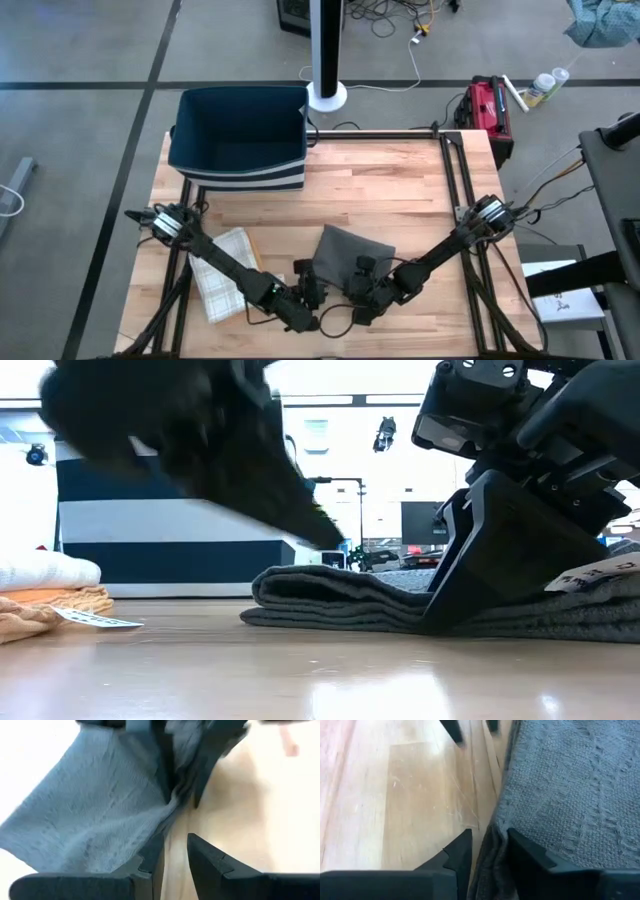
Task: Fold towel
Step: Fold the gray kitchen towel
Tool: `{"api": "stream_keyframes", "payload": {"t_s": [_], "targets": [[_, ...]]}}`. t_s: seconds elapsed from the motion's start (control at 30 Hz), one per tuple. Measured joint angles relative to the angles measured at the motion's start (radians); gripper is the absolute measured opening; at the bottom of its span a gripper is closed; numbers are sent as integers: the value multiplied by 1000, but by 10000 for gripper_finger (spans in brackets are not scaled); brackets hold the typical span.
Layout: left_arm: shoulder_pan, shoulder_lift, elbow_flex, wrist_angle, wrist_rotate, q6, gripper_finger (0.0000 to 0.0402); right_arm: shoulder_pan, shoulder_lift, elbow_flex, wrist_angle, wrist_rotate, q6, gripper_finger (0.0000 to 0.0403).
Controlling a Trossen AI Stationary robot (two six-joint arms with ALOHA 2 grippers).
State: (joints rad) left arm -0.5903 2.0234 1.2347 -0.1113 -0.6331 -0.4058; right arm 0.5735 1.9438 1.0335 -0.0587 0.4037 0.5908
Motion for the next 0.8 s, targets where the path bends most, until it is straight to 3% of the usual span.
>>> {"api": "stream_keyframes", "payload": {"t_s": [0.1,0.3,0.53,0.8], "targets": [[-9,-18,69,-99,-1,26,76,0,0,-1,-3,-4,-14,123],[61,-3,65,-39,-115,69,76,0,1,-3,-2,-8,-27,134],[146,16,-64,36,114,-7,76,2,1,-5,-5,-7,-34,136],[106,-6,-112,-24,118,-146,76,1,2,-14,-3,30,-66,133]]}}
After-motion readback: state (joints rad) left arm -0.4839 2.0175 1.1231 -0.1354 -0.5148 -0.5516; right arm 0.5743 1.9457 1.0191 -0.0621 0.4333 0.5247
